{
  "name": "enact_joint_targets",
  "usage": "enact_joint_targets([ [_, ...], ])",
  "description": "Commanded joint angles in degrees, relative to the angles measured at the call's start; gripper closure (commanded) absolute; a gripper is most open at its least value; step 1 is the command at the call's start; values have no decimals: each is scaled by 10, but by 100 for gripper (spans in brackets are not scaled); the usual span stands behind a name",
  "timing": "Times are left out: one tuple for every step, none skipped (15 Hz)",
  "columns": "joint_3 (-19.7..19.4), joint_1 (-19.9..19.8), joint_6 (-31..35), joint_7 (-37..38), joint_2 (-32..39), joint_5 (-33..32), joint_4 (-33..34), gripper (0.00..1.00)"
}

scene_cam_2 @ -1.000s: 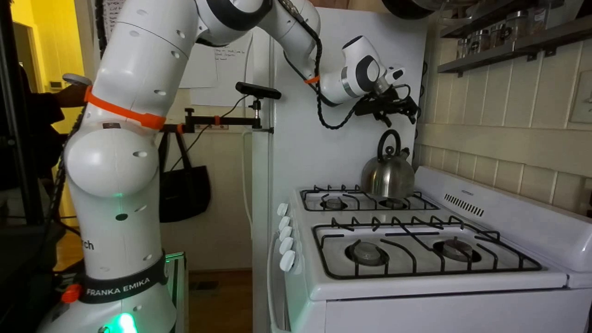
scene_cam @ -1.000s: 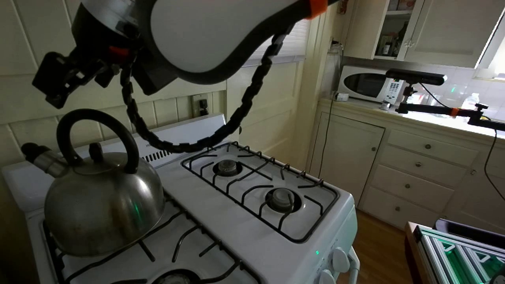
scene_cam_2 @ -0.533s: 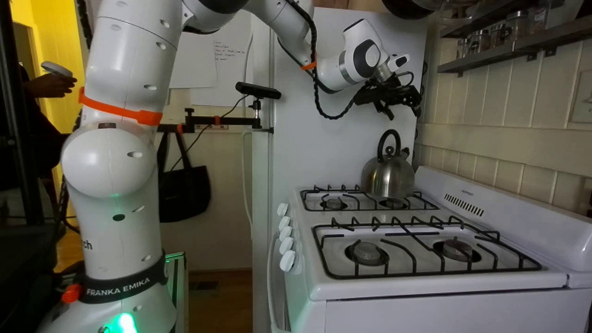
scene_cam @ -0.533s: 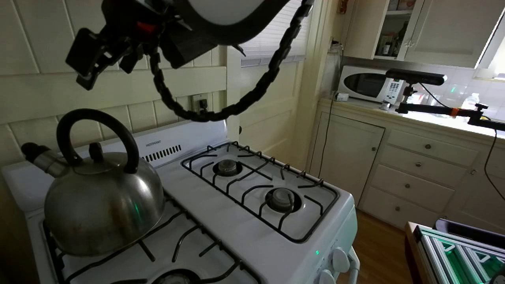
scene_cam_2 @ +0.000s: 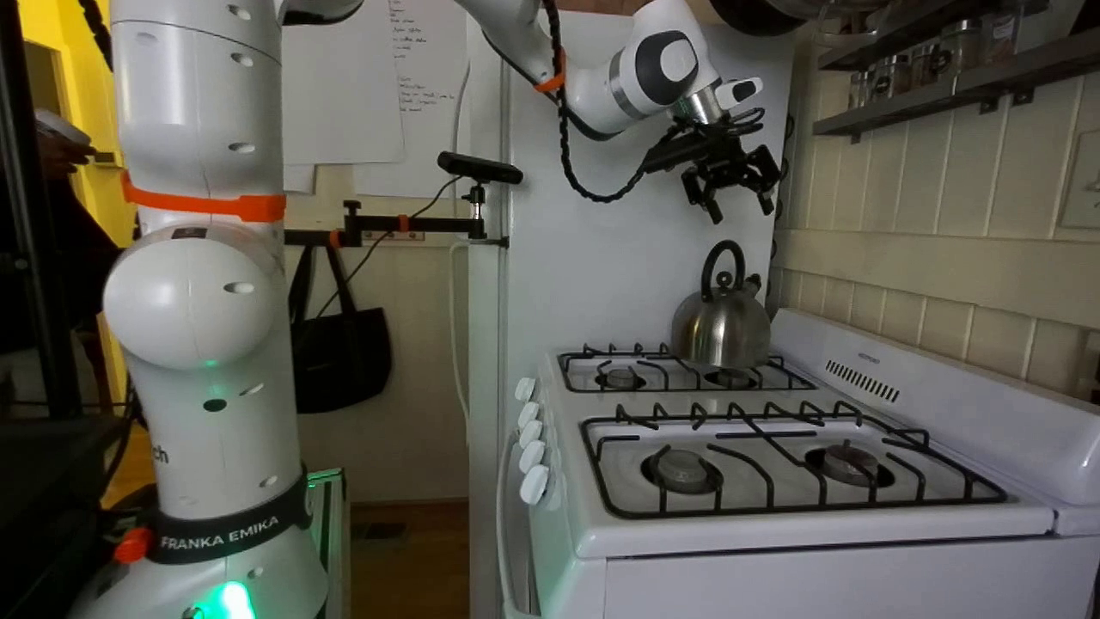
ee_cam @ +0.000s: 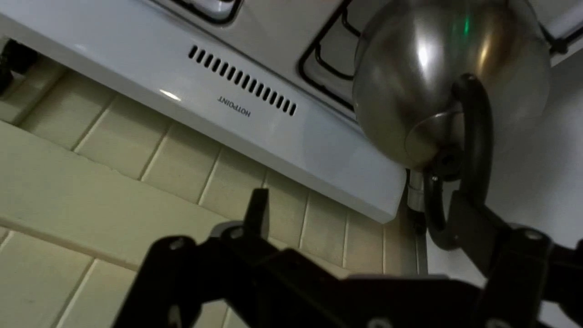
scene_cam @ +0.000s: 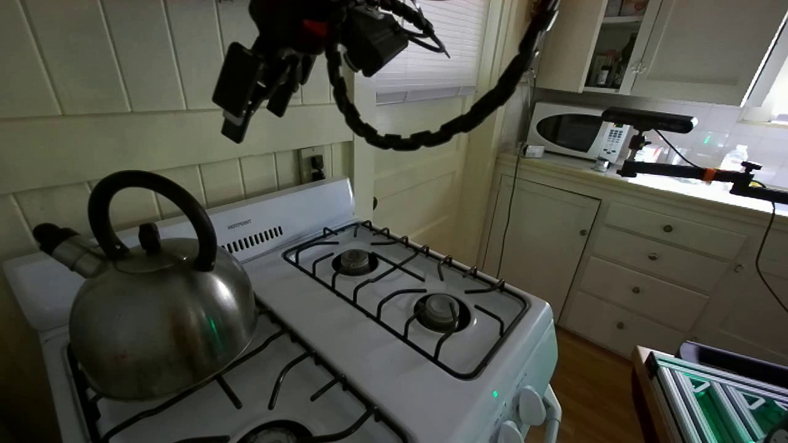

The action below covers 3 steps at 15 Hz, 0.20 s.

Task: Move the kettle to the left.

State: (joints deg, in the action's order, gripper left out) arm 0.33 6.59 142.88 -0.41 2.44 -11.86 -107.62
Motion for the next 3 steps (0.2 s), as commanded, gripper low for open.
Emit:
enact_joint_targets([
  [12,-13,-16,-10,-13,8,-11,0],
  [13,-14,-26,-17,-26,14,-23,0],
  [13,-15,-30,-21,-35,17,-32,0],
])
